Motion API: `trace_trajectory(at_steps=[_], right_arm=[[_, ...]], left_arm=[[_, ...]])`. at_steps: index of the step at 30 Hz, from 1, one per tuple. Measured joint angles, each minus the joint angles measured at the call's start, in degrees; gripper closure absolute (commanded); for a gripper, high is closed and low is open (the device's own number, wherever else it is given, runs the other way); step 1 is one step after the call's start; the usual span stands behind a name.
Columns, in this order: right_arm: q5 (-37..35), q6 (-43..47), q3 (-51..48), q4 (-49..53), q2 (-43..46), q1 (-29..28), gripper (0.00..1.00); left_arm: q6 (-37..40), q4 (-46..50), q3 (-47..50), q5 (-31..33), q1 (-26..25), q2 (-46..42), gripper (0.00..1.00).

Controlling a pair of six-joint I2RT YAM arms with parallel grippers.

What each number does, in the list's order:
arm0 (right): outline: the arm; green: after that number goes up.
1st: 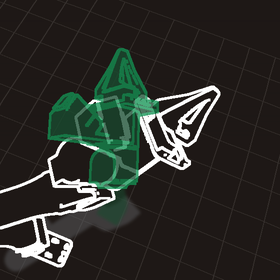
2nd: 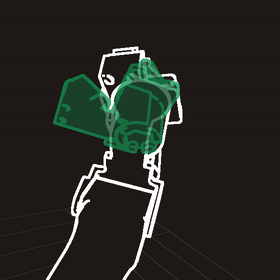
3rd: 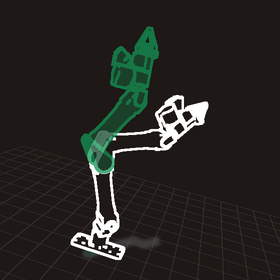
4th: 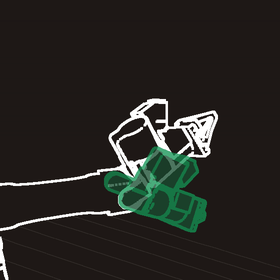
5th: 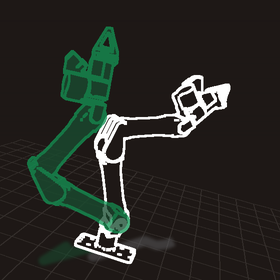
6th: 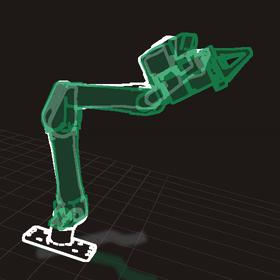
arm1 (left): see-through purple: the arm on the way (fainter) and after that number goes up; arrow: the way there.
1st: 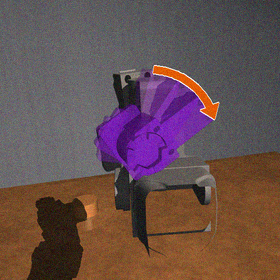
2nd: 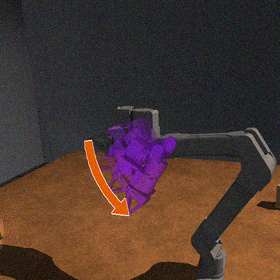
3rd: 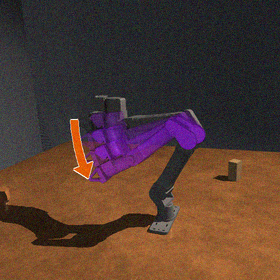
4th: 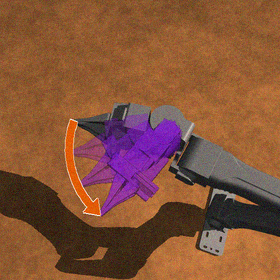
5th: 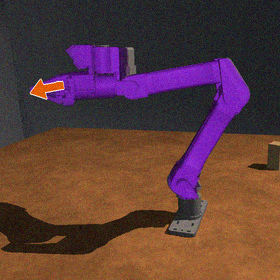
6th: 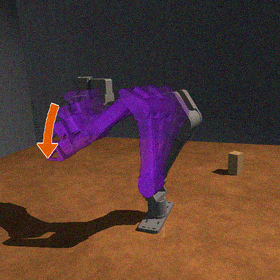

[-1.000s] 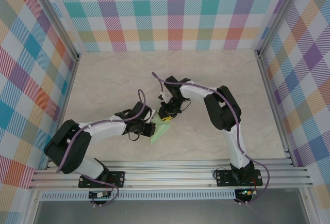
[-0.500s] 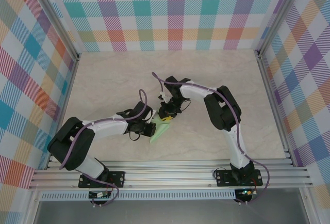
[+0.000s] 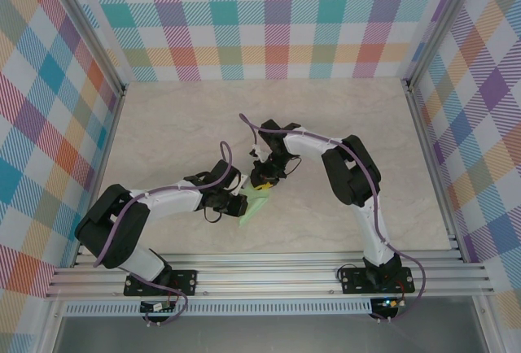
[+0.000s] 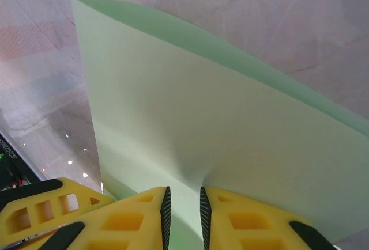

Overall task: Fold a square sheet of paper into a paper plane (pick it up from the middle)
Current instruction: Third fold the triangle at the center of the table.

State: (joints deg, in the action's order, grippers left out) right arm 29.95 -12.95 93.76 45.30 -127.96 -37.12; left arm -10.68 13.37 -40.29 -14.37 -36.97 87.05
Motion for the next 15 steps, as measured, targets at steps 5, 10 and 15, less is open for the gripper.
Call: trace_trajectory(at_steps=[5, 10, 15], right_arm=[[-0.3, -0.1, 0.1, 0.0, 0.0, 0.0, 0.77], [-0.4, -0.1, 0.1, 0.0, 0.0, 0.0, 0.77], [-0.3, -0.1, 0.1, 0.0, 0.0, 0.0, 0.77]], left_arm=[[0.0, 0.0, 0.0, 0.0, 0.0, 0.0, 0.9], [0.0, 0.0, 0.0, 0.3, 0.0, 0.6, 0.9], [0.0, 0.0, 0.0, 0.8, 0.0, 0.7, 0.9]])
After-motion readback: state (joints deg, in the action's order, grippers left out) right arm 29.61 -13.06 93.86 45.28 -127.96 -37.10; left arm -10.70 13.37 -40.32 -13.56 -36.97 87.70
